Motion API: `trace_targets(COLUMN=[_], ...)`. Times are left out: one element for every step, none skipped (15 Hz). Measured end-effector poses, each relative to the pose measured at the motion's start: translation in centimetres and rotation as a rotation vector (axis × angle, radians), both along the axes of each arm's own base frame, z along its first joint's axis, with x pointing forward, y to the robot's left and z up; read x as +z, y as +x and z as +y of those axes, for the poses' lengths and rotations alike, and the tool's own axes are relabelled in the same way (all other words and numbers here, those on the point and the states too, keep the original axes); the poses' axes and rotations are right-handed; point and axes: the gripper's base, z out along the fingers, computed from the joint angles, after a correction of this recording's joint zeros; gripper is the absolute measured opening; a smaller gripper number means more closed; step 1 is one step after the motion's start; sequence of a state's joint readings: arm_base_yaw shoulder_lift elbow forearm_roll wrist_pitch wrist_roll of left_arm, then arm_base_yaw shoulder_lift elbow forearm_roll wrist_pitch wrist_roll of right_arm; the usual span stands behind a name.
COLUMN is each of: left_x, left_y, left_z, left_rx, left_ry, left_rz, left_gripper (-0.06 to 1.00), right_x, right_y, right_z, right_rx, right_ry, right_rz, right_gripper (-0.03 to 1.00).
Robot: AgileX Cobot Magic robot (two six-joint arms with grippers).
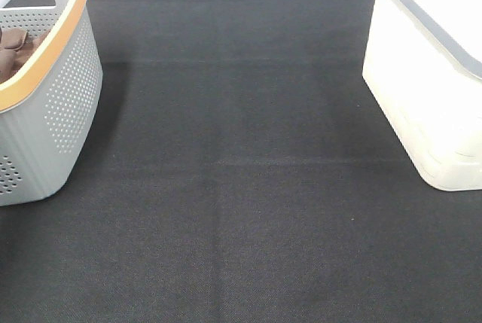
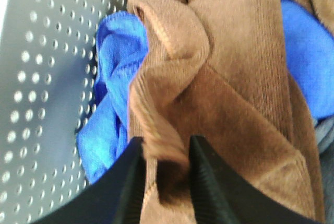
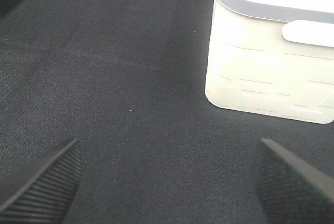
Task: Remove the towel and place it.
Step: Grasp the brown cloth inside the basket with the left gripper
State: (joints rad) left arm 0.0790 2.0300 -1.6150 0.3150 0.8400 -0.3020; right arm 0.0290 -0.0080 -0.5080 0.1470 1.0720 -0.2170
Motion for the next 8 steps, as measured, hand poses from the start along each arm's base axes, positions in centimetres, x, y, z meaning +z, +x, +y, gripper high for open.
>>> trace_targets(left_x=[0.04, 0.07, 0.11, 0.08, 0.08, 0.07, 0.07, 0.10], left_y=[0.09, 0.18, 0.28, 0.29, 0.29, 0.31, 0.31, 0.32], left_z=[-0.01, -0.02, -0.04, -0.02, -0.02, 0.08, 0.08, 0.16], left_rx=[-0.003, -0.006, -0.010, -0.011, -0.011, -0.017, -0.017, -0.021], left_ry=[0.000, 0.000, 0.000, 0.003, 0.003, 0.017, 0.017, 0.030], left_rz=[-0.011, -0.020, -0.031, -0.030, -0.030, -0.030, -0.030, -0.029], left_gripper=[0.28, 0.26, 0.19, 0.08, 0.08, 0.00, 0.00, 0.00], right_x=[0.00, 0.00, 0.00, 0.00, 0.00, 0.00, 0.00, 0.00], right_y=[0.00, 0.00, 0.00, 0.00, 0.00, 0.00, 0.00, 0.00], right_z=[0.00, 0.00, 0.00, 0.00, 0.00, 0.00, 0.00, 0.00], right_rx=[0.000, 0.000, 0.000, 0.000, 0.000, 0.000, 0.000, 0.000], right_ry=[0.000, 0.000, 0.000, 0.000, 0.000, 0.000, 0.000, 0.000], right_rz=[0.000, 0.000, 0.000, 0.000, 0.000, 0.000, 0.000, 0.000], right_gripper=[0.84, 0.84, 0.84, 0.84, 0.84, 0.84, 0.84, 0.84])
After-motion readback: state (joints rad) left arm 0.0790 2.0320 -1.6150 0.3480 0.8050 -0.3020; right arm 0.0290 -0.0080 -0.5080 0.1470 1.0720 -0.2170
